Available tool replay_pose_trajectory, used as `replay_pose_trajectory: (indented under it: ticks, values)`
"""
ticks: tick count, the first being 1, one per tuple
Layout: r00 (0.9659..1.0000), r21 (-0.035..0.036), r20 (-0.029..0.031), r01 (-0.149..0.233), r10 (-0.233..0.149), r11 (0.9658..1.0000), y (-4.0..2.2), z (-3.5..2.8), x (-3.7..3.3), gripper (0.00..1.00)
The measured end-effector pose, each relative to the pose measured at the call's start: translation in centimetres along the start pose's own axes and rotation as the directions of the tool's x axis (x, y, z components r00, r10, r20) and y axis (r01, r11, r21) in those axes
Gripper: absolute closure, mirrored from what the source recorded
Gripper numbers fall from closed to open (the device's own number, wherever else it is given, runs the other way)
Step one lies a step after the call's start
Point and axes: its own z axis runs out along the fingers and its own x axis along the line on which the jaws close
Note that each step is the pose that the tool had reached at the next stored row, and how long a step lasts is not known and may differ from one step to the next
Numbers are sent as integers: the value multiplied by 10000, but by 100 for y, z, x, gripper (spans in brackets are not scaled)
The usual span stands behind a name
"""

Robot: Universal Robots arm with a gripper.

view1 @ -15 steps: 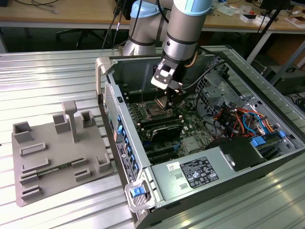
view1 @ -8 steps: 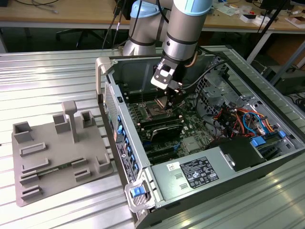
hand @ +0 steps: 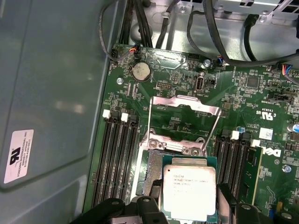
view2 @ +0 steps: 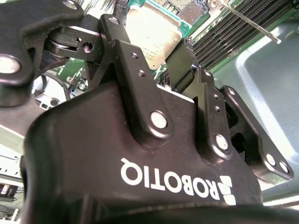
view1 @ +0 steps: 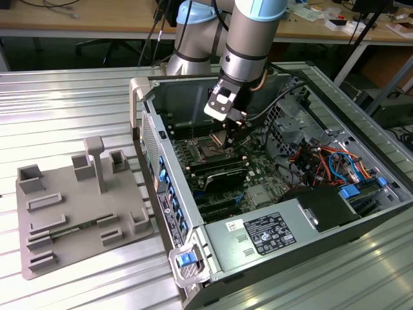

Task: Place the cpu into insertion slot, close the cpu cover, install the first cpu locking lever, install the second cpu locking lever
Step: 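Place the cpu into insertion slot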

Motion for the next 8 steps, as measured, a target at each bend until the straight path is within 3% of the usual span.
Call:
replay_pose_trajectory:
  ticks: [8]
  values:
    - [10000, 4, 5, -70, 70, 10000, 0, 0, 0, 45]
